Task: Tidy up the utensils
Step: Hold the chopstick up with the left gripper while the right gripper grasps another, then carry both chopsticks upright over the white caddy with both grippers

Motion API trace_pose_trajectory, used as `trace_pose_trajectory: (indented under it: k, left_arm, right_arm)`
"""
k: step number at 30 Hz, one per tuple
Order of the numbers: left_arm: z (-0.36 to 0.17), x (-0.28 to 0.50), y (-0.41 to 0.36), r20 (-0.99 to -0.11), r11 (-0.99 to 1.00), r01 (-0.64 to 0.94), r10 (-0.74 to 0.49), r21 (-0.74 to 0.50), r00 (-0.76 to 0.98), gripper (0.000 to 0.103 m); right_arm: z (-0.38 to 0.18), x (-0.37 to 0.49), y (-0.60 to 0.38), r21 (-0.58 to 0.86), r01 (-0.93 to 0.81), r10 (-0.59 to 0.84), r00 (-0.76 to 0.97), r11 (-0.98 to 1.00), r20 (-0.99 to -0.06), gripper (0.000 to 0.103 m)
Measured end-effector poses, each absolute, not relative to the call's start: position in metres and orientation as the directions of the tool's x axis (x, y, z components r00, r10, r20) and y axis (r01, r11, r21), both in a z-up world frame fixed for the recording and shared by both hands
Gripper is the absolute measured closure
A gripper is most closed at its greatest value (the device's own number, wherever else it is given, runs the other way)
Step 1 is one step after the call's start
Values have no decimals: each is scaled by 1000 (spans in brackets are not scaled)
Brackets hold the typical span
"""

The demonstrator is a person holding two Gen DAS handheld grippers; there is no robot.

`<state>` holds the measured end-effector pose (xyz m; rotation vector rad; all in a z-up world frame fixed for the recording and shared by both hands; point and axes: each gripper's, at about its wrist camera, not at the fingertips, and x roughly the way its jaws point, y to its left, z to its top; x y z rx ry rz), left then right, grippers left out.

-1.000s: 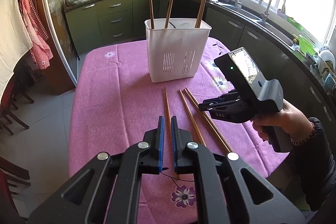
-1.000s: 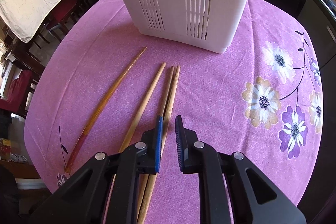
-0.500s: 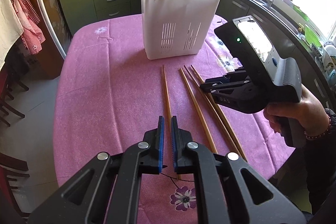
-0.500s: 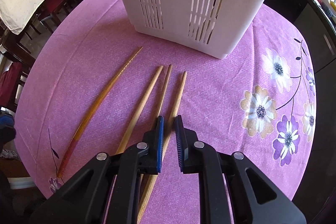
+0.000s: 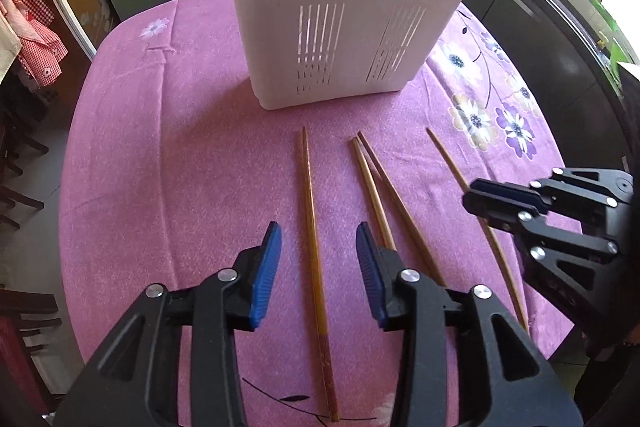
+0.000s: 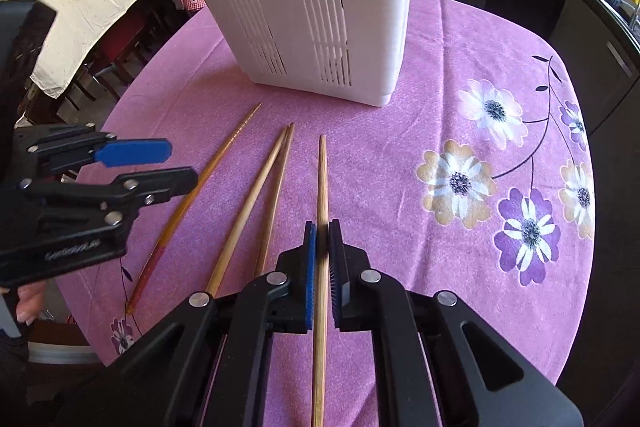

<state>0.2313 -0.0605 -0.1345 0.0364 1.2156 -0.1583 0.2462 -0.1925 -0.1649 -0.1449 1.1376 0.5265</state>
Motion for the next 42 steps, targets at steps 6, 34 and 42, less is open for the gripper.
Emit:
trace_pose_trajectory:
  k: [6,34,42]
  left_arm:
    - [-152,255,-70,-957,992,129,-46,-9,287,66]
    - [-56,191,-50,-876,983,182,-87,2,475,97]
    - [-19,132,-36,-814,980,195,-97,21,573,97]
  right_arm:
    - [-163,243,-204,177,-481,354,307,859,-883,96]
    - [-100,197,-265,212,-476,440,441,854,-783,96]
    - [-65,160,-290,197,-478,457,522,856,-720,96]
